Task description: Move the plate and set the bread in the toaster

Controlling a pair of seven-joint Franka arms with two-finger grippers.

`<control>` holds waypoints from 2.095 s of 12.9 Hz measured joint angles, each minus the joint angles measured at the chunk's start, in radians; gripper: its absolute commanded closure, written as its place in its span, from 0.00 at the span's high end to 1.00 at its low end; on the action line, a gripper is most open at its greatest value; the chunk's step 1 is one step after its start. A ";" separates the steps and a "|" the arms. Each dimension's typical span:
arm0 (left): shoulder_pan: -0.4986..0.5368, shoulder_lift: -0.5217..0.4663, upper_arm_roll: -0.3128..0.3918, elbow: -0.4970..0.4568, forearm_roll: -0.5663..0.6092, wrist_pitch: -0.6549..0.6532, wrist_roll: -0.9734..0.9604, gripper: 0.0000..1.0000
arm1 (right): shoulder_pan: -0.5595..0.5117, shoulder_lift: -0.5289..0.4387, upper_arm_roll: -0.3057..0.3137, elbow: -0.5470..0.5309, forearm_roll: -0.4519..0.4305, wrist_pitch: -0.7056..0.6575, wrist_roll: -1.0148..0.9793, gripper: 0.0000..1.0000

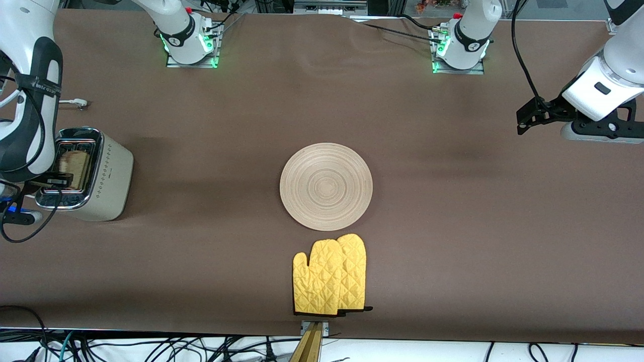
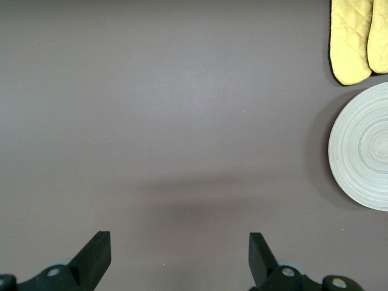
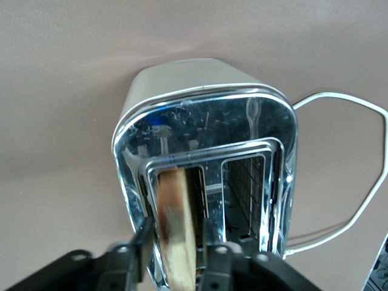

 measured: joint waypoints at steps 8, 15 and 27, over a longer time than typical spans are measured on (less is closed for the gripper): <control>0.000 0.000 0.000 0.000 0.000 0.000 0.000 1.00 | 0.004 -0.038 0.014 0.033 0.032 0.002 0.000 1.00; 0.000 0.000 0.000 0.000 0.000 0.000 0.000 1.00 | 0.047 -0.125 0.100 0.044 0.087 -0.005 0.000 1.00; 0.000 0.000 0.000 0.001 0.000 -0.001 0.000 1.00 | -0.145 -0.408 0.436 -0.161 -0.046 0.153 0.003 1.00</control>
